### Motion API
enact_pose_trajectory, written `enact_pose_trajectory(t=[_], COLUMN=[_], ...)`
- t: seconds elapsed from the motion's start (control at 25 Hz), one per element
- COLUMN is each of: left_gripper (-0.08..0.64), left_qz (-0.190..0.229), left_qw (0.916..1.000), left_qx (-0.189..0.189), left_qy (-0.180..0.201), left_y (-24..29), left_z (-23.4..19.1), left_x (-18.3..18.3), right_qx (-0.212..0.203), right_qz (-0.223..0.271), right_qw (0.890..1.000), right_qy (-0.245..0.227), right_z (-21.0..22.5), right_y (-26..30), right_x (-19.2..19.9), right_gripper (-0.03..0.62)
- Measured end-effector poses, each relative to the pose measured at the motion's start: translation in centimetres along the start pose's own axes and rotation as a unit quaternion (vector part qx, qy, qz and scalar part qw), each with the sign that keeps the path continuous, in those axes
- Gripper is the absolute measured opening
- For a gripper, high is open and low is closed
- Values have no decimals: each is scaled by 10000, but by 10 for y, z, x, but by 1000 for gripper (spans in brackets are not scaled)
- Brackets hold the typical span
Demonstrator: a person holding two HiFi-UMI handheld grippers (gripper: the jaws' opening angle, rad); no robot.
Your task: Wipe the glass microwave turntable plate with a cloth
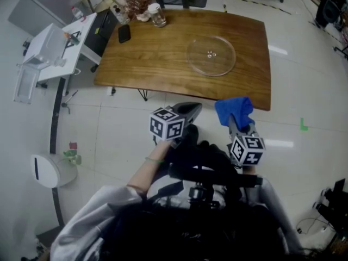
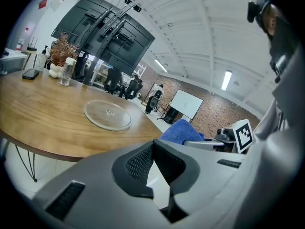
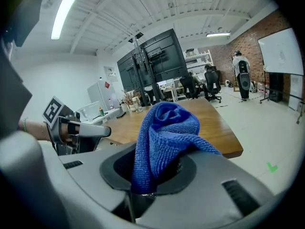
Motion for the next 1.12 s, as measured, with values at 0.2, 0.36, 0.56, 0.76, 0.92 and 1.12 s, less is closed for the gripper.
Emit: enact_pose_trajectory(t=[0.2,0.36,0.56,0.76,0.92,1.12], left_gripper=[-6,-6,-6,-6,-6,-6], left_qz=[3,-5,-21,-41,29,77], left_qw=[10000,9999,9998,9997,9995,9993], left_qx=[-27,-36,-26,-74,-117,-173], left_qy=[-67,-133,-200,-242,-282,-319], left_y=[-3,-4,-3,-6,-8,-13], left_z=[-2,-1,-1,-6,-10,-18], left_x=[5,11,15,17,15,8], right_qx=[-118,-216,-272,-311,-334,-355], right_qz=[-73,-133,-183,-239,-199,-161], right_qw=[9999,9996,9994,9991,9991,9991], right_qy=[-72,-137,-141,-151,-170,-175], right_z=[-8,-11,-13,-16,-15,-17], right_y=[1,0,1,5,10,20], right_x=[3,5,7,9,6,-1], right_gripper=[80,80,80,80,80,80])
Point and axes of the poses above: the fingertips, and each gripper's own axes: y forward along the fingers, z to its right, x out of its underside, the point moved 10 cm from there along -y, backward along the fingers, and after that the axes turned 14 degrees about -y, right-handed, at the moved point
